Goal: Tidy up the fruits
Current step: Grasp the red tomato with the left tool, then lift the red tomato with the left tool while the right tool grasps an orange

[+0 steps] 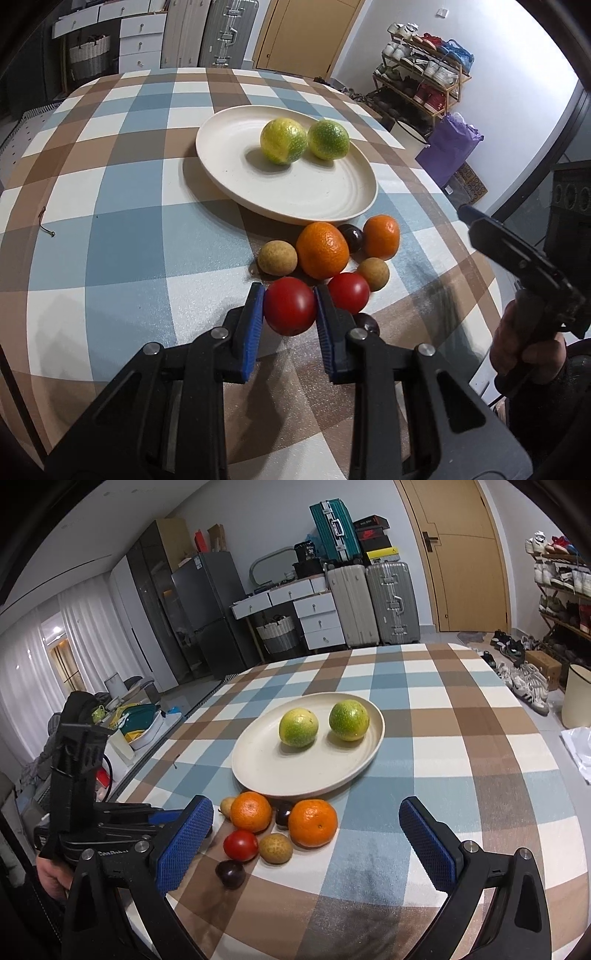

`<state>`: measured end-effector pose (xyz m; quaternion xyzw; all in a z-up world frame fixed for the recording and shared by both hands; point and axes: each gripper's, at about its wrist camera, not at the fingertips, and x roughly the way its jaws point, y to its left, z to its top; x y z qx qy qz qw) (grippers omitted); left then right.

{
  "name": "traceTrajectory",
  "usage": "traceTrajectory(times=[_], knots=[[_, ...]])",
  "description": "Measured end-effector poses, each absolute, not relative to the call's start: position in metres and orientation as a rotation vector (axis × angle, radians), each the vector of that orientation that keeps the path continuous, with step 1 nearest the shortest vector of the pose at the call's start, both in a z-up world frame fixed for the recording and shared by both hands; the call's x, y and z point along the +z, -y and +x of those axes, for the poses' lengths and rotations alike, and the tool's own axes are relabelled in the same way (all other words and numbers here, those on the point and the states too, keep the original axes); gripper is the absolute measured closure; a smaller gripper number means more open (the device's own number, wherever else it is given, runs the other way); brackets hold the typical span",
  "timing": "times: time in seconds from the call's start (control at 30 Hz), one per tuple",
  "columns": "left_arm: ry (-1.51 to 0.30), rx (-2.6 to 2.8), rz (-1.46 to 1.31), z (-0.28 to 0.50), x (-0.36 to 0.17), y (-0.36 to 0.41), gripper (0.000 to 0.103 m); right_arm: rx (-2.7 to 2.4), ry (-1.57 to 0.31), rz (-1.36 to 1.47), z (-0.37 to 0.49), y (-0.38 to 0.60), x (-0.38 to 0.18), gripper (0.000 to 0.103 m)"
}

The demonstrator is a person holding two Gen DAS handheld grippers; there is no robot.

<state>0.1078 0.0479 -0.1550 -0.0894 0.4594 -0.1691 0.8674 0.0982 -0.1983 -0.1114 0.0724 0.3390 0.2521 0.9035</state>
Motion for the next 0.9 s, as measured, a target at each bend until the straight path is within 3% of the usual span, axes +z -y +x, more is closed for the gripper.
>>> traceTrajectory(times=[0.67, 0.9], knots=[[-0.944, -0.361, -0.217, 0.104, -0.142, -0.053, 0.079, 0.548, -0.840, 0.182, 0.123, 0.192, -0.149, 0.001], [-0.942, -0.368, -0.225, 0.107, -0.138, -0.053, 0.079, 0.558, -0.878, 0.168, 0.134, 0.186, -0.157, 0.014]])
